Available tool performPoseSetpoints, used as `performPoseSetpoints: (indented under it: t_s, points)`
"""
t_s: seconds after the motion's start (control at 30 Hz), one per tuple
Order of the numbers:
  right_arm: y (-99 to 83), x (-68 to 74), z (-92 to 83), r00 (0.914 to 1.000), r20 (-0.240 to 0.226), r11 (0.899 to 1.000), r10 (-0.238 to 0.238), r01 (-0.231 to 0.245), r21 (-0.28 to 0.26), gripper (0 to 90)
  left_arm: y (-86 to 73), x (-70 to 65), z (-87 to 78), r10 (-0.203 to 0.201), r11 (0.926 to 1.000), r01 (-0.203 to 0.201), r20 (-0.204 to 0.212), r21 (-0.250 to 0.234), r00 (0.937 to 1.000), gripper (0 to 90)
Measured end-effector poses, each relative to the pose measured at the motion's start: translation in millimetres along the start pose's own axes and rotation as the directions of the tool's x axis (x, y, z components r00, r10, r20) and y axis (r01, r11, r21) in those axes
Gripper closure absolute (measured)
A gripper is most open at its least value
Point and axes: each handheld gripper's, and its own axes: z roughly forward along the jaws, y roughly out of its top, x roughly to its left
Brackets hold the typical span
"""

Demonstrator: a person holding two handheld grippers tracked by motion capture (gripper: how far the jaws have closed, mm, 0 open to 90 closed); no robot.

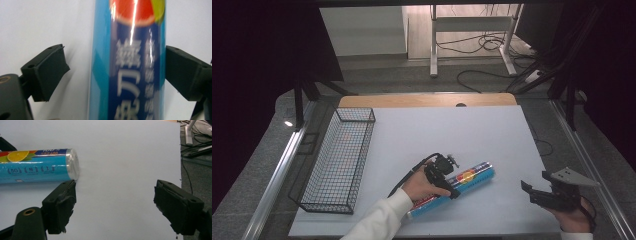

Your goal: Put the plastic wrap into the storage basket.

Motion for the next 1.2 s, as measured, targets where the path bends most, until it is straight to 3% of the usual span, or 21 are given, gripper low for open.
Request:
performPoseSetpoints:
  t_s: [0.23, 0.33, 0.37, 0.4, 0.57, 0.8, 0.93, 1.2]
  points:
    - [-0.9, 0.8, 2.5, 1.0, 0.001, 1.0, -0.008, 0.008, 0.012, 18.6, 14.0, -7.9, 14.3, 0.014, 0.9959, -0.012, -0.02, 0.09, 0.9997, 17.5]
    - [-0.9, 0.8, 2.4, 1.0, 0.002, 1.0, -0.01, 0.01, 0.012, 18.6, 14.3, -9.8, 14.6, 0.02, 0.9957, -0.018, -0.017, 0.091, 0.9997, 25.7]
    - [-0.7, 0.7, 2.2, 1.0, 0.003, 1.0, -0.009, 0.009, 0.011, 18.6, 14.0, -12.4, 13.7, 0.015, 0.9964, -0.015, 0.003, 0.084, 0.9999, 30.7]
    - [-0.7, 0.7, 2.2, 1.0, 0.002, 1.0, -0.008, 0.008, 0.012, 18.6, 14.2, -11.9, 13.0, 0.033, 0.9947, -0.033, -0.001, 0.098, 0.9995, 30.9]
    - [-0.8, 1.3, 2.5, 0.9999, 0.003, 1.0, -0.011, 0.011, 0.013, 18.6, 15.6, -14.2, 13.8, 0.024, 0.9949, -0.023, -0.008, 0.099, 0.9997, 31.4]
    - [-0.4, -0.9, -0.7, 0.9999, 0.013, 1.0, -0.005, 0.005, 0.001, 18.9, 18.5, -13.7, 10.9, 0.035, 0.9899, -0.032, -0.023, 0.138, 0.9991, 31.8]
    - [-0.2, -2.1, -2.2, 0.9998, 0.018, 1.0, -0.001, 0.001, -0.007, 18.9, 17.7, -10.0, 0.0, 0.011, 0.9936, -0.01, -0.007, 0.113, 0.9999, 31.9]
    - [0.4, -2.3, -3.4, 0.9998, 0.021, 1.0, 0.0, 0.0, -0.013, 19.0, 14.7, 3.7, -51.2, 0.004, 0.9957, -0.002, -0.024, 0.093, 0.9997, 31.9]
